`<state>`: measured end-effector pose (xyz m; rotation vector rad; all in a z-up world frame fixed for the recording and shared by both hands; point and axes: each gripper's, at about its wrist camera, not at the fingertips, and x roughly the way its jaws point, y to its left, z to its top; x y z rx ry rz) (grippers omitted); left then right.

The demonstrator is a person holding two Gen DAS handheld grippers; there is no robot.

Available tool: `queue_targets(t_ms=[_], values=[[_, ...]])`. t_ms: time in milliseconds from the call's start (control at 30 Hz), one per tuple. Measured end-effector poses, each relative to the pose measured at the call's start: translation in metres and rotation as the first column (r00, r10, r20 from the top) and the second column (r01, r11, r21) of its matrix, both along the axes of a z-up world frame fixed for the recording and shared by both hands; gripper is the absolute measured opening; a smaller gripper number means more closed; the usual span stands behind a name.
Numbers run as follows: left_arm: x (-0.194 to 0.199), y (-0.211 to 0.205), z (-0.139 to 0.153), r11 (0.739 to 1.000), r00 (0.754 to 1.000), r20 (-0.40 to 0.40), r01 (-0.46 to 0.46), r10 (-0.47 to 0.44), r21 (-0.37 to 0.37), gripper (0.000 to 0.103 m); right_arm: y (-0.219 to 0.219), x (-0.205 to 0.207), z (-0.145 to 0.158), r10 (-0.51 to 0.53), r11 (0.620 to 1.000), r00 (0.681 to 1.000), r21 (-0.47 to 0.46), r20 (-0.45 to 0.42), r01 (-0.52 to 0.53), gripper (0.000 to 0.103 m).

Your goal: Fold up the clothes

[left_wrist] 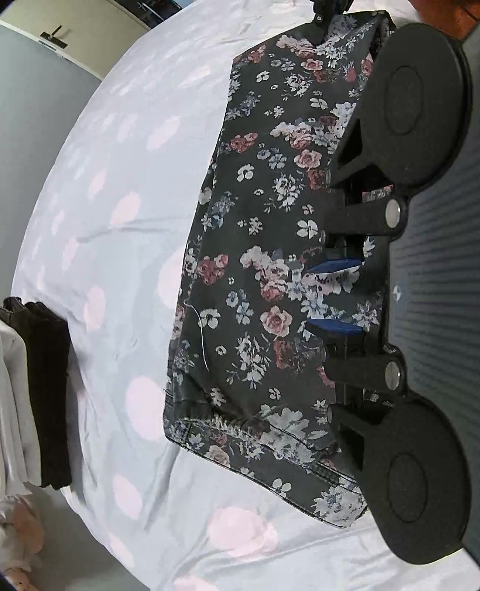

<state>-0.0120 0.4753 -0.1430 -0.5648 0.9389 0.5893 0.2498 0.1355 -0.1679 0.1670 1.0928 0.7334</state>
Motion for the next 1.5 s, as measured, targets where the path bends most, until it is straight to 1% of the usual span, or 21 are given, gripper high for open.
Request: queue_targets(t_ms=[67, 133, 167, 233, 300, 400, 467, 567, 600, 667, 833, 900, 967, 1067, 1133, 1267, 1400, 1500], values=[[-0.001, 0.002, -0.001, 1.0, 1.0, -0.002, -0.008, 0.008, -0.004, 0.031, 0.003, 0.003, -0.003, -0.007, 1.0, 1.0, -0.014, -0.014, 0.006, 0.013], [-0.001, 0.003, -0.002, 1.0, 1.0, 0.001, -0.009, 0.009, -0.005, 0.031, 0.002, 0.005, -0.006, -0.012, 1.0, 1.0, -0.028, -0.026, 0.011, 0.023], [-0.001, 0.003, -0.002, 1.0, 1.0, 0.004, -0.008, 0.008, -0.004, 0.031, 0.001, 0.007, -0.007, -0.017, 0.999, 0.999, -0.029, -0.033, 0.016, 0.024], [-0.002, 0.005, -0.002, 1.0, 1.0, 0.013, -0.009, 0.009, -0.005, 0.031, -0.001, 0.012, -0.006, -0.02, 1.0, 0.999, -0.025, -0.046, 0.019, 0.034], [-0.002, 0.009, -0.002, 1.0, 1.0, 0.028, -0.01, 0.01, -0.008, 0.031, -0.002, 0.017, -0.003, -0.013, 1.0, 0.999, -0.019, -0.043, 0.013, 0.041], [-0.008, 0.018, 0.0, 0.999, 0.997, 0.077, -0.026, 0.028, -0.03, 0.031, 0.002, 0.022, 0.002, 0.008, 0.999, 1.0, -0.038, -0.009, -0.009, 0.044], [-0.008, 0.024, 0.001, 0.999, 0.994, 0.109, -0.028, 0.032, -0.038, 0.031, 0.003, 0.025, 0.006, 0.025, 0.999, 1.0, -0.044, 0.013, -0.024, 0.044], [-0.005, 0.032, 0.002, 0.999, 0.988, 0.151, -0.023, 0.03, -0.045, 0.031, 0.001, 0.026, 0.001, 0.037, 0.999, 0.999, -0.027, 0.003, -0.037, 0.045], [-0.002, 0.032, 0.003, 0.999, 0.987, 0.16, -0.012, 0.018, -0.04, 0.031, 0.0, 0.026, -0.002, 0.035, 0.999, 0.999, -0.018, -0.002, -0.035, 0.045], [0.012, 0.028, 0.005, 0.999, 0.986, 0.164, 0.038, -0.036, -0.014, 0.031, 0.001, 0.025, -0.005, 0.02, 1.0, 1.0, 0.001, -0.001, -0.02, 0.045], [0.055, 0.013, -0.005, 0.993, 0.985, 0.126, 0.121, -0.121, 0.005, 0.031, 0.005, 0.026, -0.006, -0.01, 0.999, 0.999, 0.05, 0.031, 0.008, 0.044], [0.073, 0.006, -0.01, 0.988, 0.982, 0.109, 0.153, -0.153, 0.01, 0.03, 0.008, 0.027, -0.008, -0.006, 0.999, 0.999, 0.046, 0.04, 0.004, 0.044], [0.091, 0.0, -0.015, 0.983, 0.979, 0.091, 0.183, -0.184, 0.014, 0.027, 0.009, 0.029, -0.01, -0.014, 0.999, 0.999, 0.047, 0.04, 0.012, 0.044], [0.11, -0.008, -0.024, 0.977, 0.975, 0.067, 0.21, -0.212, 0.043, 0.025, 0.009, 0.035, -0.013, -0.031, 0.998, 0.999, 0.057, 0.037, 0.029, 0.038], [0.116, -0.01, -0.029, 0.977, 0.976, 0.057, 0.207, -0.21, 0.06, 0.025, 0.009, 0.04, -0.016, -0.043, 0.997, 0.999, 0.068, 0.027, 0.042, 0.035], [0.125, -0.012, -0.038, 0.978, 0.981, 0.042, 0.187, -0.191, 0.092, 0.021, 0.015, 0.051, -0.024, -0.055, 0.994, 0.998, 0.089, -0.014, 0.056, 0.034], [0.131, -0.016, -0.043, 0.975, 0.982, 0.026, 0.18, -0.185, 0.133, 0.02, 0.024, 0.056, -0.033, -0.027, 0.995, 0.999, 0.092, -0.044, 0.031, 0.034], [0.131, -0.021, -0.044, 0.97, 0.982, 0.019, 0.181, -0.186, 0.16, 0.02, 0.034, 0.059, -0.038, -0.008, 0.996, 0.999, 0.089, -0.04, 0.012, 0.034]])
